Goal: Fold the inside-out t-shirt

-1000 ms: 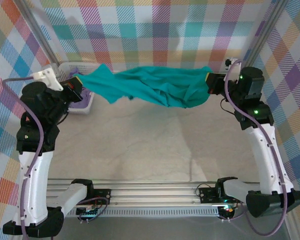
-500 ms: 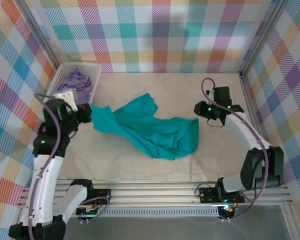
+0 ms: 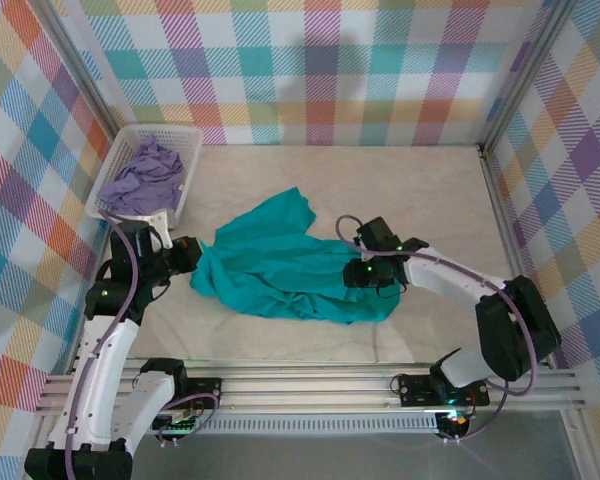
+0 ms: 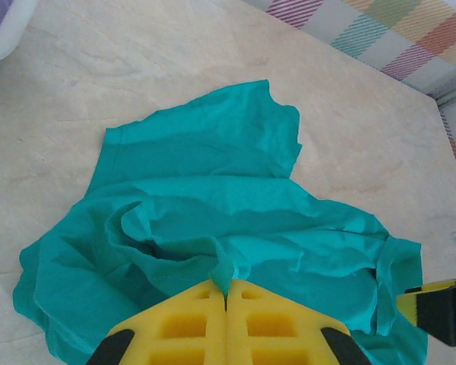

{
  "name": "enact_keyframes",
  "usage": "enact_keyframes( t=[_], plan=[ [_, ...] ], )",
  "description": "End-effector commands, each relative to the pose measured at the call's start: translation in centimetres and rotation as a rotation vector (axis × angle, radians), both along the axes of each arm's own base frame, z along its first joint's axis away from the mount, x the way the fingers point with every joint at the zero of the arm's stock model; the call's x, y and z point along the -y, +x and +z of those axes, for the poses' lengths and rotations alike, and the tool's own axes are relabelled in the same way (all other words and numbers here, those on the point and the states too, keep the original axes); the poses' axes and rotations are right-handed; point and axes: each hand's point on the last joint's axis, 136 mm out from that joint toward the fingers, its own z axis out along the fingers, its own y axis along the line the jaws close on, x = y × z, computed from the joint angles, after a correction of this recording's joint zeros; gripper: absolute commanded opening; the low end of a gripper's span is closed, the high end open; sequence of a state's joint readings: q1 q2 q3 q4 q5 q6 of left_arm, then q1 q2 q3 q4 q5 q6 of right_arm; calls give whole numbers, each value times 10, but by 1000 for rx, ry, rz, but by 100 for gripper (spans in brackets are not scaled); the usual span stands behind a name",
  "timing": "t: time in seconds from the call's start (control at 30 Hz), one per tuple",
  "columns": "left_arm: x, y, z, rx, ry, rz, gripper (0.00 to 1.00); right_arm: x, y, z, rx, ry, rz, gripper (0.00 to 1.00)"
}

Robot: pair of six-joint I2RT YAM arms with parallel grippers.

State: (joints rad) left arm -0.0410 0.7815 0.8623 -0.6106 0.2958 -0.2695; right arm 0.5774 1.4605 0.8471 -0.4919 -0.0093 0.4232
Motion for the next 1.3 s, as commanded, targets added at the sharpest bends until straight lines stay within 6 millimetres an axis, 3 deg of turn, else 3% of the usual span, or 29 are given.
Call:
enact_keyframes(
  t=[0.0,0.07,0.13,0.2,0.27,0.33,0.47,0.57,0.67,0.77,0.9,1.0,1.13,1.27],
  plan=[
    [0,4,18,54,-19,3,0,5,-12,-20,-47,-62,-38,46],
    [0,4,17,51,-17,2,0,-8,-10,-27,-49,-28,-24,39],
    [-3,5,16,51,-7,16,0,-10,-2,-30,-28,-35,-23,19],
    [-13,7,14,42,23,69,0,-4,11,-15,33,-62,-18,5],
    [-28,10,17,36,59,147,0,1,27,30,172,-22,1,0],
    [-31,16,34,84,49,172,0,3,40,88,318,116,11,0],
    [-23,36,90,238,-19,146,0,7,54,218,551,494,58,0],
    [-28,46,135,344,-30,163,0,16,57,279,649,583,83,0],
    [-46,46,177,446,-43,215,0,33,62,309,707,584,46,0],
    [-66,44,197,499,-56,280,0,54,67,320,730,560,-29,0],
    [-83,42,200,518,-82,343,0,67,70,317,732,501,-84,0],
    [-88,41,186,470,-68,372,0,72,74,299,660,459,-115,0],
    [-95,35,161,388,-20,406,0,65,75,265,529,487,-120,0],
    [-90,34,147,331,-9,377,0,65,73,241,459,472,-128,0]
  ],
)
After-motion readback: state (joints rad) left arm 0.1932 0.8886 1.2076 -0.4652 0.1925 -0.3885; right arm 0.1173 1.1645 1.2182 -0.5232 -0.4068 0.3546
